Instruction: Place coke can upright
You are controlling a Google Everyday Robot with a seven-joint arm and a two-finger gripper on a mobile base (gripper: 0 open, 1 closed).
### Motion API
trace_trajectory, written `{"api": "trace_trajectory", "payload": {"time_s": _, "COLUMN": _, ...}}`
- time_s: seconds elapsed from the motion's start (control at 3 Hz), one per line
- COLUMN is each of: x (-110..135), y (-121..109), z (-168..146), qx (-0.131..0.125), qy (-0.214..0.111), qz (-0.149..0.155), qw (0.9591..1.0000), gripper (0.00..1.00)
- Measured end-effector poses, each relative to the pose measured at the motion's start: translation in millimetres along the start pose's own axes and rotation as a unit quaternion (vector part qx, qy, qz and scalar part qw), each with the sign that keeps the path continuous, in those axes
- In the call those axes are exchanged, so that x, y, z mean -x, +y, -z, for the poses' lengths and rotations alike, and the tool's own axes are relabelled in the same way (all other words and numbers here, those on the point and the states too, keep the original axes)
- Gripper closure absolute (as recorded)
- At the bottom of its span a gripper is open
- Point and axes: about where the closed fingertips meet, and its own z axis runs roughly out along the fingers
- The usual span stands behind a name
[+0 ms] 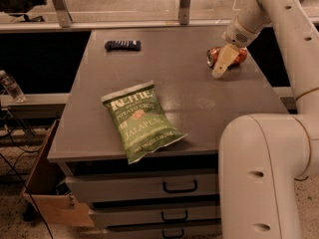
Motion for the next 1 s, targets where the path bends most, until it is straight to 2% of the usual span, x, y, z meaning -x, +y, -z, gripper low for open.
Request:
{"api": "trace_trajectory", "payload": {"time_s": 0.33, "x": -8.9, "y": 0.3, "z": 0.3, "qx": 0.004, "qy": 0.004, "qz": 0.0, "qw": 1.0, "gripper": 0.15}}
{"api": "trace_trajectory", "payload": {"time_s": 1.0, "x": -11.6, "y": 1.7, "z": 1.5, "qx": 0.008, "qy": 0.002, "qz": 0.001, "qw": 1.0, "gripper": 0.61}}
